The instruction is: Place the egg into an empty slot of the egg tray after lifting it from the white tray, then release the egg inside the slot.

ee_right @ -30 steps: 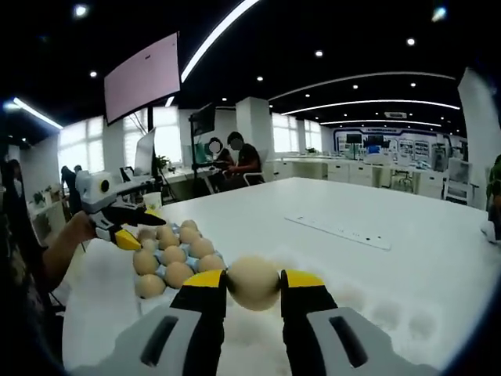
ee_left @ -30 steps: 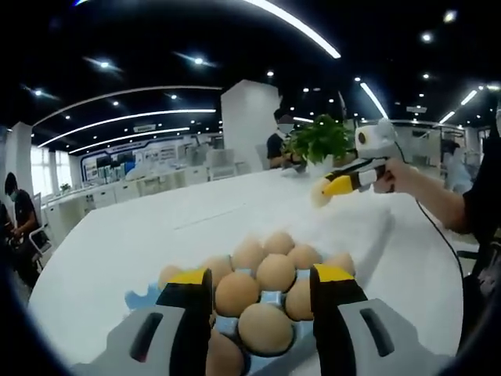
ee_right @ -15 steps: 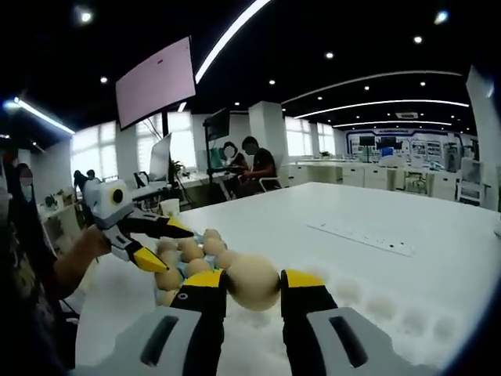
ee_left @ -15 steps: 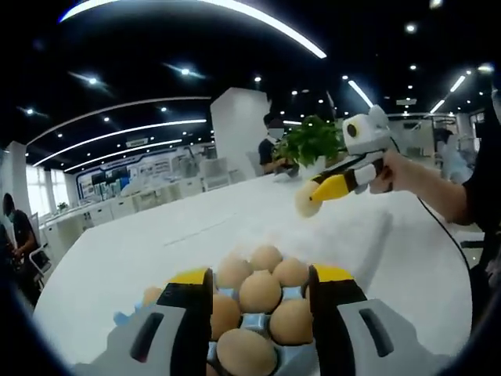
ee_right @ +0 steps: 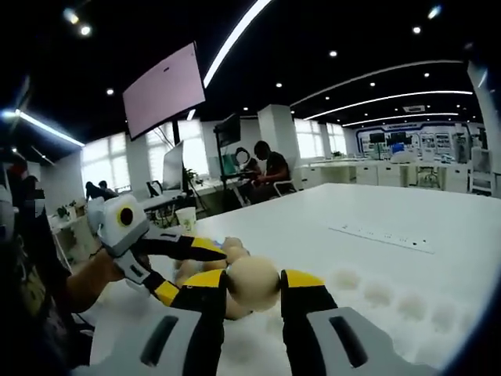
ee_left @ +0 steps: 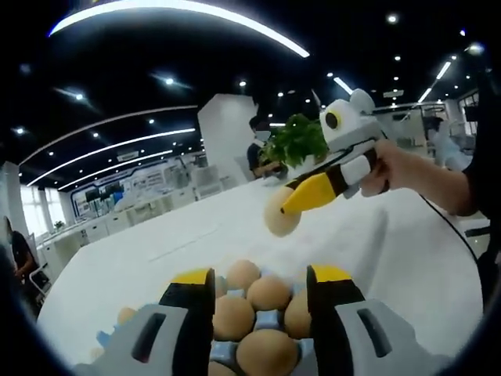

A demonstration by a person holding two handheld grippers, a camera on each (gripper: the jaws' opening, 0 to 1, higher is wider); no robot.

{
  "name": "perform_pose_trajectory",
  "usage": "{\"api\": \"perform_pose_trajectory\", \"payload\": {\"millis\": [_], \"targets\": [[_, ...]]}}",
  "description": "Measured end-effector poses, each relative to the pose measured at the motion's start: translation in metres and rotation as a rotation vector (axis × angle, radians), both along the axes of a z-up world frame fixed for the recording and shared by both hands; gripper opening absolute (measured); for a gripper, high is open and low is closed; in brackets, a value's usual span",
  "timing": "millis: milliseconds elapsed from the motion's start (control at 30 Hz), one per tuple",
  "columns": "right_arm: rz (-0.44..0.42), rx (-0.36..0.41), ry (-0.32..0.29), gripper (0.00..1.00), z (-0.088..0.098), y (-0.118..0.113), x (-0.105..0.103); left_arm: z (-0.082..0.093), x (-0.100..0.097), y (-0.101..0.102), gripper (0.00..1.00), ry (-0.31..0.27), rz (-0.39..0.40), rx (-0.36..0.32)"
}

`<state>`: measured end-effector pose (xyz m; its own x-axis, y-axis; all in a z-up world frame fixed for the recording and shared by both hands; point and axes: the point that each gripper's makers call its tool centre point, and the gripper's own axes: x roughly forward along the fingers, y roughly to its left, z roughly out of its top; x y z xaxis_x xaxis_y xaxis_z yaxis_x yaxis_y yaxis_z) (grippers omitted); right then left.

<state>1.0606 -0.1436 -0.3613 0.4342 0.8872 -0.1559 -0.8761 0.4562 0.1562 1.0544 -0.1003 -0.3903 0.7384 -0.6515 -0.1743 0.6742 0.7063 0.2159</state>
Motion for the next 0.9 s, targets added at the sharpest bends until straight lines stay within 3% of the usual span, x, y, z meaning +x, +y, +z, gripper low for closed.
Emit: {"api": "perform_pose_trajectory", "payload": {"millis": [467,900], "targets": [[0.059,0.050,0.074,0.28,-0.006,0.015,-0.015,0.011,-0.016,-0.036,0.42,-0.092,-0.028,0.044],[0.098,0.075,0.123,0.28,-0.009,0.023,-0.024,0.015,-0.017,-0.044,0.36,-0.123,-0.047,0.057]]}}
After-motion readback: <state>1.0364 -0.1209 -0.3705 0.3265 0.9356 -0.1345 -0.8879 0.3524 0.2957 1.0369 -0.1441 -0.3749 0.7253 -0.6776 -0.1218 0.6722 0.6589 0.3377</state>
